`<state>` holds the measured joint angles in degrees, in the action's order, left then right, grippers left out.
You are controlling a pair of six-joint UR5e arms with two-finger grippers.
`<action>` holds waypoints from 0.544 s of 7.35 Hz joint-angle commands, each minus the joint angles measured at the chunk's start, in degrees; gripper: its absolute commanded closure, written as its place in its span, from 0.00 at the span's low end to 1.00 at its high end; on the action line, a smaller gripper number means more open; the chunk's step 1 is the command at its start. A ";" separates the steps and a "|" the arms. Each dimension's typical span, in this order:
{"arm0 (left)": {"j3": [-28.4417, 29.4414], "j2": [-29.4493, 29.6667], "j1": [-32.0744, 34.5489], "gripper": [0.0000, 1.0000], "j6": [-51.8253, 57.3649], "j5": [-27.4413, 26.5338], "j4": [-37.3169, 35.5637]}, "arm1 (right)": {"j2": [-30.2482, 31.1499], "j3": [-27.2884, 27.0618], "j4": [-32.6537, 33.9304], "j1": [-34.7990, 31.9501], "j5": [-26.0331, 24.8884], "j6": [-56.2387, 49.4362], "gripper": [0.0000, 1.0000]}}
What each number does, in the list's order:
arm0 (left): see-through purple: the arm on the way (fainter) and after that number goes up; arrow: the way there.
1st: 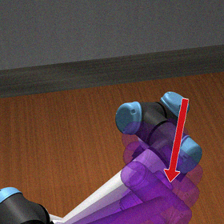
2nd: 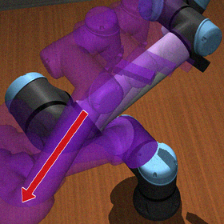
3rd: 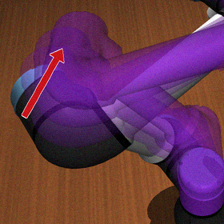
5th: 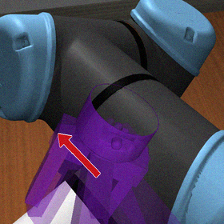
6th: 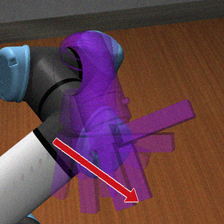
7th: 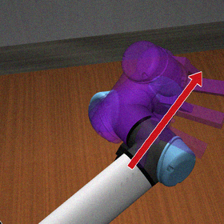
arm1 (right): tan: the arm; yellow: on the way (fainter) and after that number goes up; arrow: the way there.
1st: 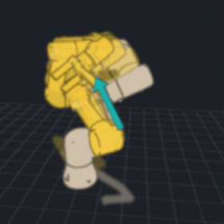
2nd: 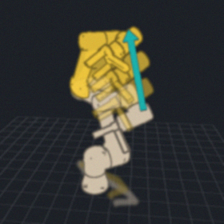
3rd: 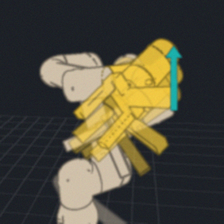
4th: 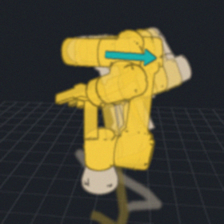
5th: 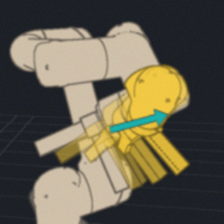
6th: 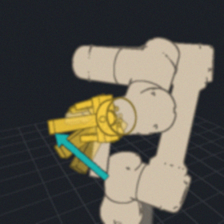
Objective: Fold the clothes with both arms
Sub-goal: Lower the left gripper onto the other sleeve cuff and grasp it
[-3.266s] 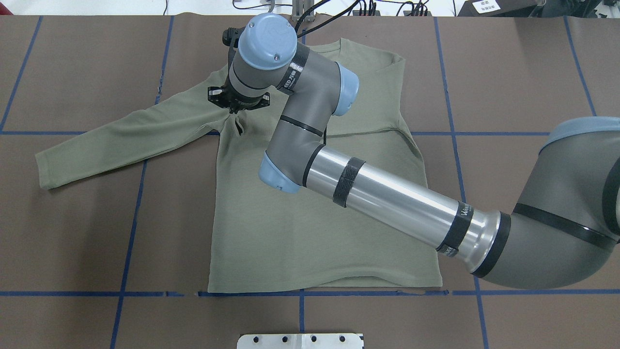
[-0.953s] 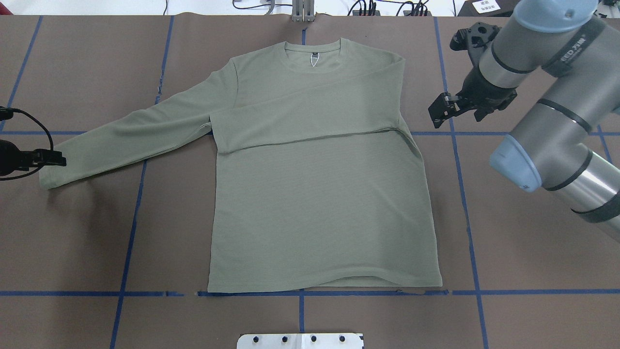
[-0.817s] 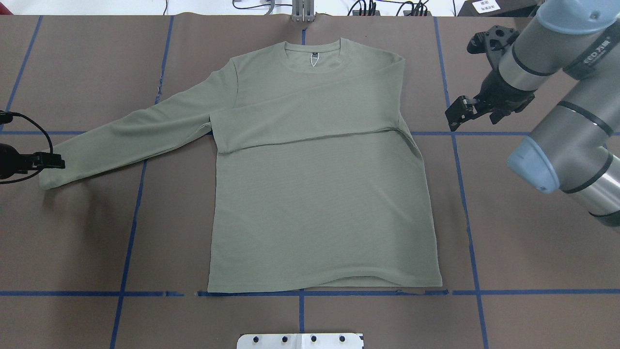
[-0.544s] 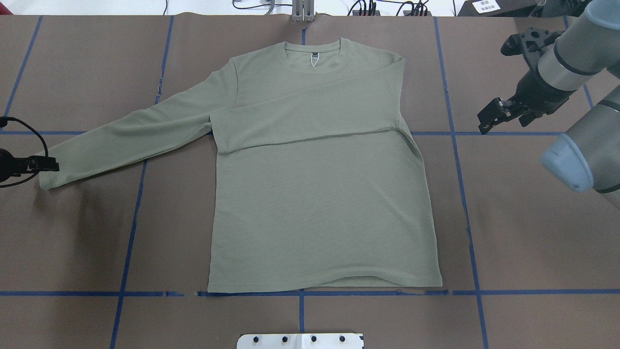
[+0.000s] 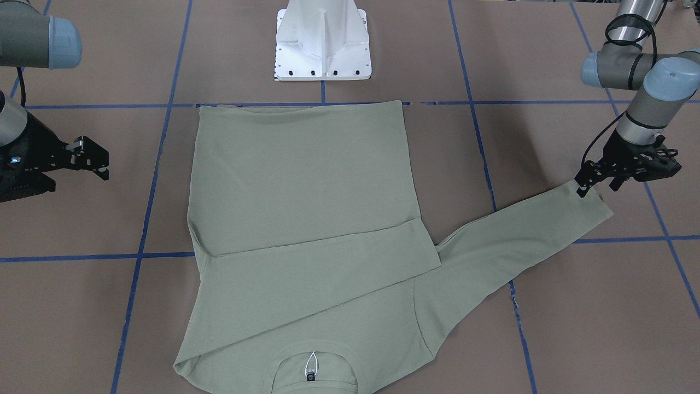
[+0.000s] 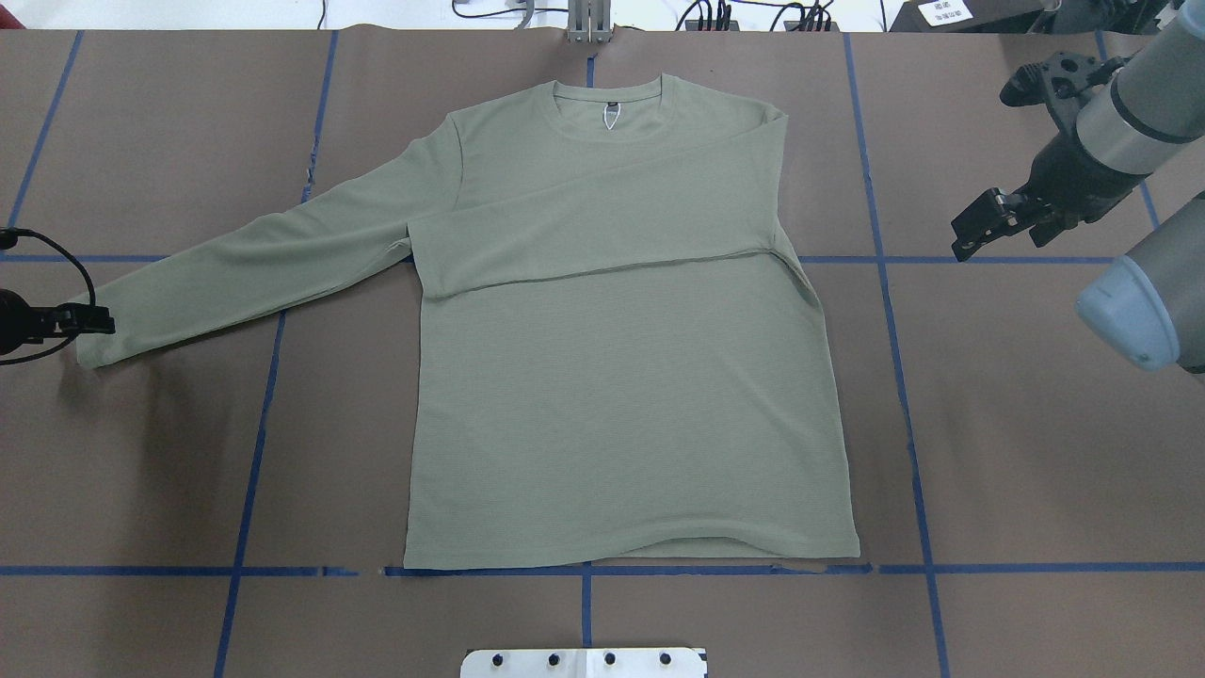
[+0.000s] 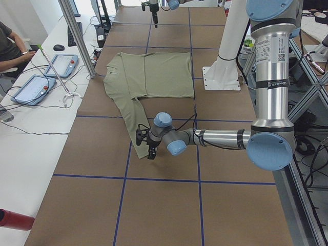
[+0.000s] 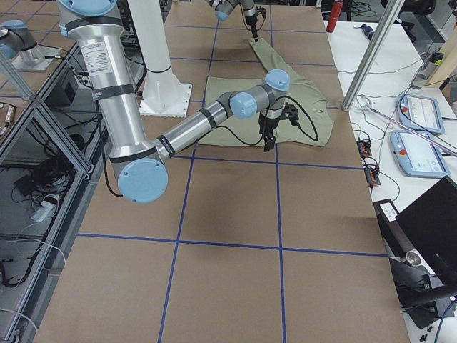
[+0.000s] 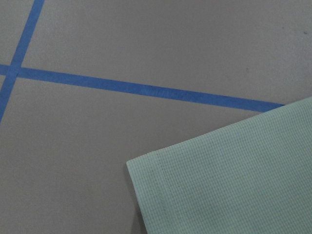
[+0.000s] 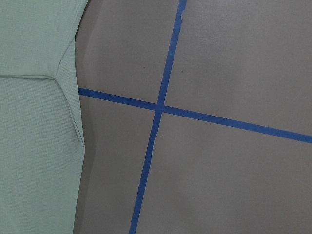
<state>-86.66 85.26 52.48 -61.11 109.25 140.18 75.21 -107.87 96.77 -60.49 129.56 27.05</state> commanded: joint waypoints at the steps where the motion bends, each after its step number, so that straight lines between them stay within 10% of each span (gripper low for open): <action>1: 3.32 0.08 -0.01 0.06 -0.41 0.44 4.37 | 0.02 -0.23 0.00 -0.33 0.08 0.02 0.00; 4: 3.43 0.08 -0.01 0.12 -0.50 0.44 5.63 | 0.11 -0.58 0.00 -0.59 0.17 0.02 0.00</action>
<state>-83.35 85.34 52.47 -61.56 109.70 145.47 75.29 -108.35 96.77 -60.98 129.66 27.07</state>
